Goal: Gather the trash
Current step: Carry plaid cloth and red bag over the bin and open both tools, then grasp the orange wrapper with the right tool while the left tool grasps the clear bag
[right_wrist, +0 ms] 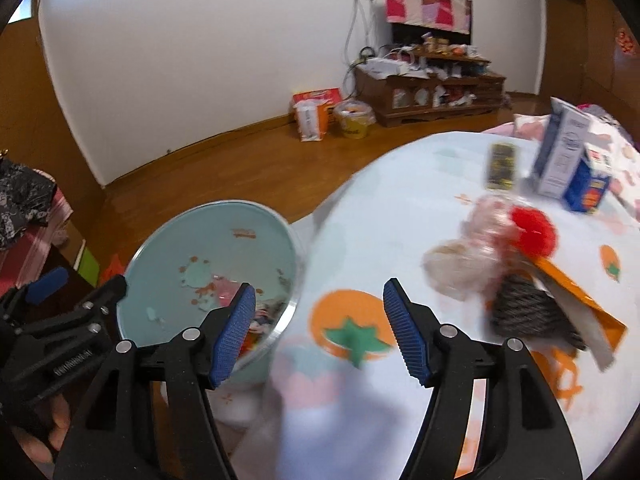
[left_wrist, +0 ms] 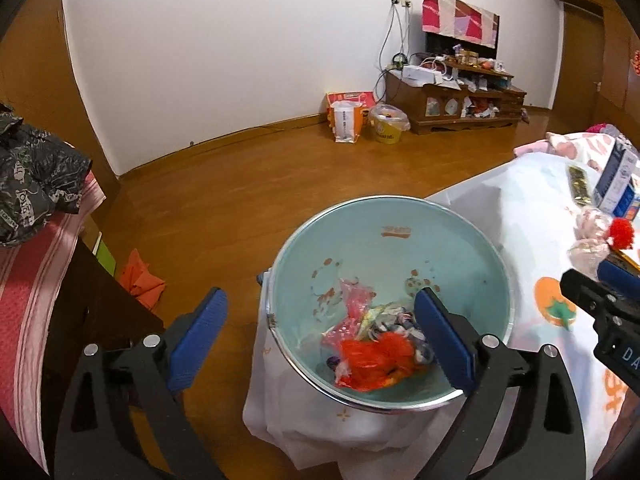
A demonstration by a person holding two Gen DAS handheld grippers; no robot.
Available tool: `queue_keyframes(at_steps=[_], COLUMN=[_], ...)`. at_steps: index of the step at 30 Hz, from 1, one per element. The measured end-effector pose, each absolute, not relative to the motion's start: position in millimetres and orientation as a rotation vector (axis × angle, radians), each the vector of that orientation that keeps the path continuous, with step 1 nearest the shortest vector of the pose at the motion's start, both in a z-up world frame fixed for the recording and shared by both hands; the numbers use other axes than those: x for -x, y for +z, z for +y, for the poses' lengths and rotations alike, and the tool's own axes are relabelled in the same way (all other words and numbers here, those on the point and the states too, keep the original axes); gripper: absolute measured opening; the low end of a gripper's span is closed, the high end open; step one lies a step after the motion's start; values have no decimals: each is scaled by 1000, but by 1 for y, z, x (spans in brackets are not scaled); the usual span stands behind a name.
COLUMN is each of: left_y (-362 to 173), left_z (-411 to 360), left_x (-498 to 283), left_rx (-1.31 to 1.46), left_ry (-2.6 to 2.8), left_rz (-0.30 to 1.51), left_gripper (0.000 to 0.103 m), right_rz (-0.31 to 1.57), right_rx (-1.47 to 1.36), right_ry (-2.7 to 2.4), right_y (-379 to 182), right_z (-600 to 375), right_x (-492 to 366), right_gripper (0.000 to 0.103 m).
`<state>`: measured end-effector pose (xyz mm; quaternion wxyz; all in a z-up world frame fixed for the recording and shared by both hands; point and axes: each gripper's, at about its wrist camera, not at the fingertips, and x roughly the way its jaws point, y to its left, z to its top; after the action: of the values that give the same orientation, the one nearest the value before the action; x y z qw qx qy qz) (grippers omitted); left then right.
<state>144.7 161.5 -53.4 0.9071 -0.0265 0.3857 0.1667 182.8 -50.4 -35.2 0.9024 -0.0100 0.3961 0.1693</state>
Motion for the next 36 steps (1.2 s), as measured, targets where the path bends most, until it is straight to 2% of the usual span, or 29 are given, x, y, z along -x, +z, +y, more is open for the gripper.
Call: queue_keyframes(at_steps=[8, 12, 21, 26, 30, 34, 36], left_y=[-58, -55, -58, -57, -51, -46, -47], left_z=[120, 99, 67, 59, 52, 46, 44], left_x=[-136, -131, -130, -137, -144, -151, -155], left_rx=[17, -5, -46, -54, -61, -71, -75], left_ry=[241, 192, 123, 111, 102, 86, 80], left_rz=[820, 813, 820, 823, 808, 796, 803], left_gripper=[94, 94, 94, 93, 93, 93, 93], right_rz=[809, 802, 769, 727, 706, 764, 809], right_rx=[-29, -62, -96, -156, -127, -120, -104], right_ry=[248, 201, 73, 44, 85, 177, 197], right_y=[-37, -37, -33, -14, 1, -11, -24], right_z=[-111, -149, -235, -269, -266, -249, -239], right_x=[-148, -132, -107, -123, -155, -190, -204], right_gripper=[66, 60, 58, 52, 51, 51, 46])
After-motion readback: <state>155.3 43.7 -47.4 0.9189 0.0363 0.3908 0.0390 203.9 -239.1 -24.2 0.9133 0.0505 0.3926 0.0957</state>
